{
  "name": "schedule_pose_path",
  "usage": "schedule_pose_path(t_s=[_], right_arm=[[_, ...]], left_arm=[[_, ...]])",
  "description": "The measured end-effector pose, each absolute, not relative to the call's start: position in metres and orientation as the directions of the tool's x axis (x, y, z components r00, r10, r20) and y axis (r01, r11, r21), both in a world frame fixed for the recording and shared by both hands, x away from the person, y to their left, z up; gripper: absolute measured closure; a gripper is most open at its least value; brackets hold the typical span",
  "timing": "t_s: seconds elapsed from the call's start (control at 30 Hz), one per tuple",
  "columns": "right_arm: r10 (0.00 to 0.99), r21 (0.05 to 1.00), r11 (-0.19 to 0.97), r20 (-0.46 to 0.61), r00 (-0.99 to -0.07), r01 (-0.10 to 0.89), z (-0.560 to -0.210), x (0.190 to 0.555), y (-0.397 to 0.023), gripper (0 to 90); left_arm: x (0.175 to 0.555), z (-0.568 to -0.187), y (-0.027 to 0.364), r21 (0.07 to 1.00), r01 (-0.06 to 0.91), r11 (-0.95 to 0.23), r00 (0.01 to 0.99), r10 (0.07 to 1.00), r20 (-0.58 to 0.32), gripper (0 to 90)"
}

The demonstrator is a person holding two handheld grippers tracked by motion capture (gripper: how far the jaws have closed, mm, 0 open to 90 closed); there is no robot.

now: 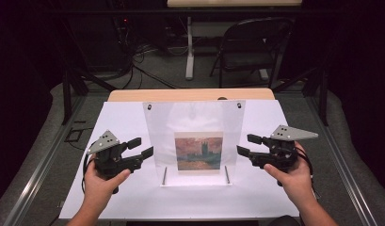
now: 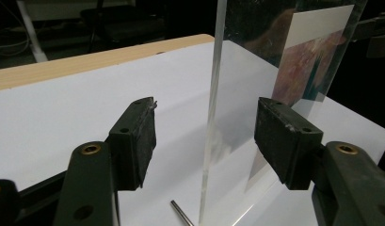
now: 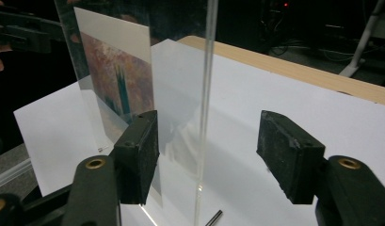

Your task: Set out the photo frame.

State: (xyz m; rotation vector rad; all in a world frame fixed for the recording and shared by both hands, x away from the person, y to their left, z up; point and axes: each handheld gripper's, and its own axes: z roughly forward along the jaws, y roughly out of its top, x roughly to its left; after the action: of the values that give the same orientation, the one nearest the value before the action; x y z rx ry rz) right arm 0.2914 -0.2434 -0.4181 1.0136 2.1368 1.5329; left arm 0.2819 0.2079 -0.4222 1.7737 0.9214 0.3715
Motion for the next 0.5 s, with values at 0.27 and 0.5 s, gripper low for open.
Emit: schedule_pose_path(t_s=[0.27, 0.5], right_arm=[[0.760, 0.921, 0.147, 0.128, -0.637, 0.361, -0.420, 0.287, -0.262, 37.9], [0.805, 0.920, 0.103, 0.148, -0.575, 0.379, -0.437, 0.279, -0.278, 38.0]], left_arm=[[0.276, -0.424, 0.220, 0.910, 0.387, -0.147, 0.613, 0.778, -0.135, 38.3], [0.272, -0.445, 0.237, 0.898, 0.429, -0.099, 0.546, 0.820, -0.171, 38.1]])
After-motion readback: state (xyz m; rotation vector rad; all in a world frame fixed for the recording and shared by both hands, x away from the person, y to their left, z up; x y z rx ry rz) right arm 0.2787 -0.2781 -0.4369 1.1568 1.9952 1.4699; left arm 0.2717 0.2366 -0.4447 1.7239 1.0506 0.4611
